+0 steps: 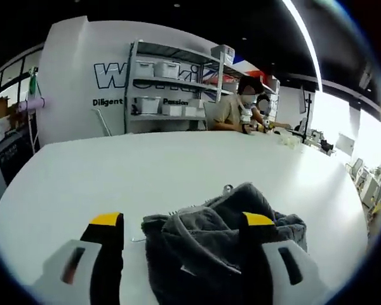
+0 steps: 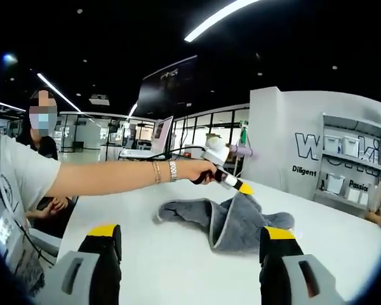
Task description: Fold the towel on the table until its edges align and the towel forms a compact rectangular stack.
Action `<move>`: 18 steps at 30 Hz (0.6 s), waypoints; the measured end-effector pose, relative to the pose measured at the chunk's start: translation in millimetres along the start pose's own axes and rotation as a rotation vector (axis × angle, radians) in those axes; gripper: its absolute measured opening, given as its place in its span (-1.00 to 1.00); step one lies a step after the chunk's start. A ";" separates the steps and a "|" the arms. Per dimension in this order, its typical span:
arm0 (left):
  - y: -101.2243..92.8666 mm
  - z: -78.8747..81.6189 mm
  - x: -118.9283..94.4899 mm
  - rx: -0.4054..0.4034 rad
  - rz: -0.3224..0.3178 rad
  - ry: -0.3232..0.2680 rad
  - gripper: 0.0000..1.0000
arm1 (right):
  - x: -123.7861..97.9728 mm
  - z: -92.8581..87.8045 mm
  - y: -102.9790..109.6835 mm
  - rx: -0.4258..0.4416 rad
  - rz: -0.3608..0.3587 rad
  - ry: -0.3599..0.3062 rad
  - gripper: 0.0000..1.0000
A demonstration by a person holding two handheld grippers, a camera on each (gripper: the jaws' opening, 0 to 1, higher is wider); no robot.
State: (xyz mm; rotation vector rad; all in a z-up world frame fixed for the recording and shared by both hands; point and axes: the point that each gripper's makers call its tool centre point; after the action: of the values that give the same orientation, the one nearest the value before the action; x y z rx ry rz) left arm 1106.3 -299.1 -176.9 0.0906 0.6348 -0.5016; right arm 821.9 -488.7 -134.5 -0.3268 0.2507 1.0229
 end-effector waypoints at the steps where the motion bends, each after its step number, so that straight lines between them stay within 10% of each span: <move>1: 0.1 -2.3 -0.1 0.012 0.008 0.009 0.50 | -0.5 -0.3 1.8 -0.002 0.003 0.001 0.87; 12: 0.0 -13.5 2.6 0.061 0.046 0.042 0.20 | -1.6 -3.9 11.7 -0.026 0.018 0.017 0.85; 18: -1.3 -11.9 4.6 0.039 0.036 0.023 -0.51 | -2.8 -4.8 16.2 -0.043 0.029 0.021 0.85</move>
State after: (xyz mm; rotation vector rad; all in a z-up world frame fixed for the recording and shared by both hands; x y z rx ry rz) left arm 1102.4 -299.4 -189.2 0.1441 0.6450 -0.4791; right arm 806.2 -485.0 -140.3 -0.3740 0.2537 1.0554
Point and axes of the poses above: the point that each gripper's makers call its tool centre point, and the gripper's own axes: x roughly forward along the fingers, y roughly to its left, z roughly out of its top, and after that the axes turned 13 degrees about y, right-handed
